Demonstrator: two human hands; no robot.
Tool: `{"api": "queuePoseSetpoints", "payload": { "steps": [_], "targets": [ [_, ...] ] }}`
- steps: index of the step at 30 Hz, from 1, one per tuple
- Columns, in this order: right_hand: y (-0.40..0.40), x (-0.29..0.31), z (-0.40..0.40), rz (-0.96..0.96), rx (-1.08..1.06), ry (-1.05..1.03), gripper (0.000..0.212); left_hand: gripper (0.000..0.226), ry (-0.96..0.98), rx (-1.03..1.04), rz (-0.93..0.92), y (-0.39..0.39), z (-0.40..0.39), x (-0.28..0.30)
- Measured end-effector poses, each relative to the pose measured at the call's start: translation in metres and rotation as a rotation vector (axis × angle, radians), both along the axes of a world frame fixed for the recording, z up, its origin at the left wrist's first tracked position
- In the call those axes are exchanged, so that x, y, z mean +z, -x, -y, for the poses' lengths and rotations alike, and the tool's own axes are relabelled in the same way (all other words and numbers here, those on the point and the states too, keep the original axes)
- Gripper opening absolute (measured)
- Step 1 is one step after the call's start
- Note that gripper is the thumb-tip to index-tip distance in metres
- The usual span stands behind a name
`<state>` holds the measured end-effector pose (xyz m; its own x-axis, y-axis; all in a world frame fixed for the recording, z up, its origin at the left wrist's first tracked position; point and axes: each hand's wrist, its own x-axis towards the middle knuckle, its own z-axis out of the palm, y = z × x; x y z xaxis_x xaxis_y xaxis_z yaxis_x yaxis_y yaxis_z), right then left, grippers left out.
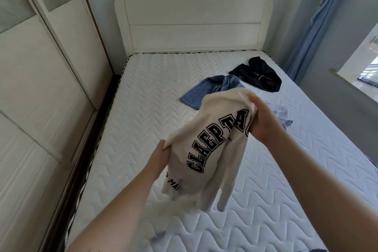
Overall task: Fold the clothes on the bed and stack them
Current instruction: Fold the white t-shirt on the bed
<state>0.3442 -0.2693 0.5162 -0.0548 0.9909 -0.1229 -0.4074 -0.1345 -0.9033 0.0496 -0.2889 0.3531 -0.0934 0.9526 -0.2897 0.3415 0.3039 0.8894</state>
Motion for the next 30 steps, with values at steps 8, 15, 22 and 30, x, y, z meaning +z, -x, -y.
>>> {"api": "queuePoseSetpoints", "payload": {
  "steps": [8, 15, 22, 30],
  "targets": [
    [-0.017, -0.022, -0.003, 0.942, -0.03, 0.026, 0.043, 0.022, -0.201, -0.135, -0.178, 0.044, -0.022, 0.068],
    [-0.007, -0.049, 0.011, 1.19, 0.216, 0.229, 0.018, 0.034, -0.188, -0.297, -0.077, 0.053, -0.018, 0.091],
    [0.005, -0.075, 0.025, 1.118, -0.029, 0.111, 0.032, 0.041, -0.122, -0.426, 0.058, 0.073, -0.015, 0.09],
    [-0.009, -0.077, 0.039, 1.163, 0.001, -0.076, 0.017, 0.032, -0.206, -0.279, -0.515, 0.084, -0.008, 0.06]
  ]
}}
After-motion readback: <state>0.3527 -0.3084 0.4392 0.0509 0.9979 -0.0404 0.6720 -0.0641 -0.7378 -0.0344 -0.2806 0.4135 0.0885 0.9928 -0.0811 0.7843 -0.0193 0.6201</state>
